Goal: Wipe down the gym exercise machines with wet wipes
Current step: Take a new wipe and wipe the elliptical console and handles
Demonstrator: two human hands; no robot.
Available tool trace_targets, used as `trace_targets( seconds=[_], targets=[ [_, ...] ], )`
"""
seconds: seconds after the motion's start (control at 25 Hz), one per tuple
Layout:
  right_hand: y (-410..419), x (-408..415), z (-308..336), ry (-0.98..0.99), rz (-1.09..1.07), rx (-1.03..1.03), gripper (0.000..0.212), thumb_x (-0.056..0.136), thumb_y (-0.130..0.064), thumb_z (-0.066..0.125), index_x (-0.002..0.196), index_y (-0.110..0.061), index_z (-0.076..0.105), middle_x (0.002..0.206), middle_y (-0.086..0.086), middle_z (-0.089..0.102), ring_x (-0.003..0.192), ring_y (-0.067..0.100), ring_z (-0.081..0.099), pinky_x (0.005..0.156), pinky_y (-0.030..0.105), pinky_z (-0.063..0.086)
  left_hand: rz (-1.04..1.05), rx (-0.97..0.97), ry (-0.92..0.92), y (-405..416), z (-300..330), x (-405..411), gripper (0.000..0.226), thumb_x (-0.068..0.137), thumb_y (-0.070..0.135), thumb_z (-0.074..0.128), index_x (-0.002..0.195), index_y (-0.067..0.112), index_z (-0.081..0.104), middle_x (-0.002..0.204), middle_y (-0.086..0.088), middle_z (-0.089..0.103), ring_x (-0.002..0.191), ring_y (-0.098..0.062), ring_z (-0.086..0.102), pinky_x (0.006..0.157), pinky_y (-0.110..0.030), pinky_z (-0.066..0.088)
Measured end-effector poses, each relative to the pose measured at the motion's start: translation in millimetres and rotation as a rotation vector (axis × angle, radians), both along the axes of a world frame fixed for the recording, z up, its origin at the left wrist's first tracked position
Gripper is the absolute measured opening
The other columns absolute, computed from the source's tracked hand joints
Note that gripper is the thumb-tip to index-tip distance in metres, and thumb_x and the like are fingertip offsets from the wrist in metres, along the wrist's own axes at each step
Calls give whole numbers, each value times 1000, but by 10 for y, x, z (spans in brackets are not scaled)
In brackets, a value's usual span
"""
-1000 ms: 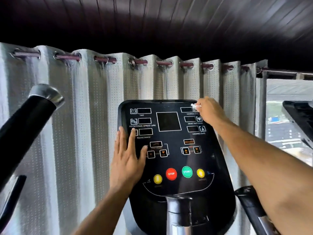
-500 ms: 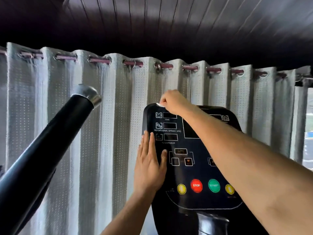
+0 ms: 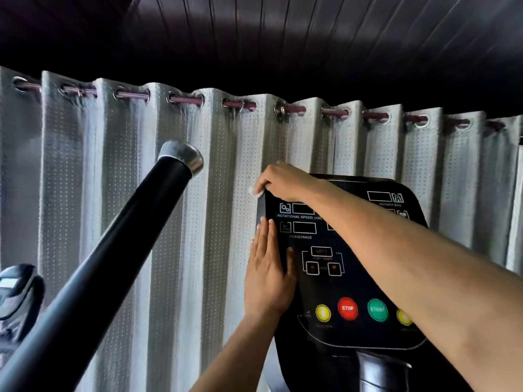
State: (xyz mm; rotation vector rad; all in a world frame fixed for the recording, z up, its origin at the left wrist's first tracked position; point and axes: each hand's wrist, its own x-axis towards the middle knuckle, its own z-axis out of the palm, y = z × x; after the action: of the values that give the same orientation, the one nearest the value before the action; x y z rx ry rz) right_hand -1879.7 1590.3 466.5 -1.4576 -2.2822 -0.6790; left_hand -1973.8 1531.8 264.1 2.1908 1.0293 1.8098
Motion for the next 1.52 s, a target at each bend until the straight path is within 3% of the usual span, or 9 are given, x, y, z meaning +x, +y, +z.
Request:
trace_targets(
  seconds=[0.12, 0.28, 0.4, 0.52, 0.6, 0.84, 1.04, 1.24, 1.52],
  targets=[
    [-82, -52, -101, -91, 20, -33, 35, 96, 7, 55, 114, -13, 76, 122, 3, 74, 109, 16, 71, 101, 37, 55, 10, -34, -32, -73, -10, -8, 78, 97, 54, 18, 165, 16, 21, 173, -1, 14, 160, -12, 11, 130, -34, 16],
    [-81, -8, -118, -78, -17, 55, 35, 101, 5, 52, 125, -13, 71, 134, 7, 67, 115, 24, 68, 103, 41, 52, 8, -44, 56, -218, -332, -52, 71, 102, 41, 18, 167, 15, 5, 174, -1, -5, 160, -11, -8, 130, -33, 1],
    [-113, 189, -59, 14, -108, 109, 55, 100, 13, 43, 144, -17, 56, 155, 3, 49, 134, 26, 55, 115, 41, 41, -18, -69, 30, -320, -564, -85, 67, 103, 31, 20, 166, 21, 1, 173, 6, -10, 158, -4, -14, 131, -34, 0],
    [-225, 204, -154, -101, -56, 87, 76, 93, 24, 37, 155, -20, 40, 165, -5, 28, 142, 10, 39, 119, 34, 31, -63, -95, -65, -295, -576, -82, 64, 105, 26, 28, 166, 23, 10, 173, 11, 0, 157, 3, -6, 131, -35, 7],
    [-294, 187, -316, -179, 82, 97, 74, 92, 27, 41, 152, -16, 43, 161, 0, 36, 146, 12, 37, 123, 30, 21, -89, -111, -115, -316, -578, -86, 63, 105, 28, 31, 166, 23, 16, 172, 12, 6, 156, 5, -1, 131, -33, 9],
    [-420, 314, -734, -269, 190, 180, 55, 93, 14, 59, 143, -10, 54, 149, 8, 52, 138, 21, 51, 116, 42, 43, -106, -142, -166, -437, -567, -95, 62, 104, 31, 31, 165, 25, 21, 171, 15, 11, 155, 8, 4, 129, -24, 10],
    [-171, 118, -451, -131, 31, 235, 54, 95, 16, 49, 144, -7, 54, 151, 12, 52, 143, 26, 46, 120, 43, 37, -118, -123, -197, -379, -578, -104, 60, 104, 26, 33, 164, 24, 25, 171, 12, 17, 155, 7, 8, 128, -23, 11],
    [-254, 60, -592, -290, 121, 129, 48, 98, 12, 42, 138, -6, 60, 149, 15, 54, 144, 27, 44, 123, 31, 22, -124, -124, -243, -407, -586, -113, 57, 105, 24, 36, 162, 22, 34, 169, 12, 25, 154, 7, 16, 126, -20, 16],
    [-510, 155, -839, -460, 290, 18, 46, 96, 10, 54, 137, -8, 63, 142, 12, 61, 138, 27, 51, 114, 46, 44, -88, -118, -348, -490, -598, -124, 61, 92, 27, 36, 150, 22, 56, 160, 13, 44, 147, 4, 36, 120, -20, 33]
  ],
)
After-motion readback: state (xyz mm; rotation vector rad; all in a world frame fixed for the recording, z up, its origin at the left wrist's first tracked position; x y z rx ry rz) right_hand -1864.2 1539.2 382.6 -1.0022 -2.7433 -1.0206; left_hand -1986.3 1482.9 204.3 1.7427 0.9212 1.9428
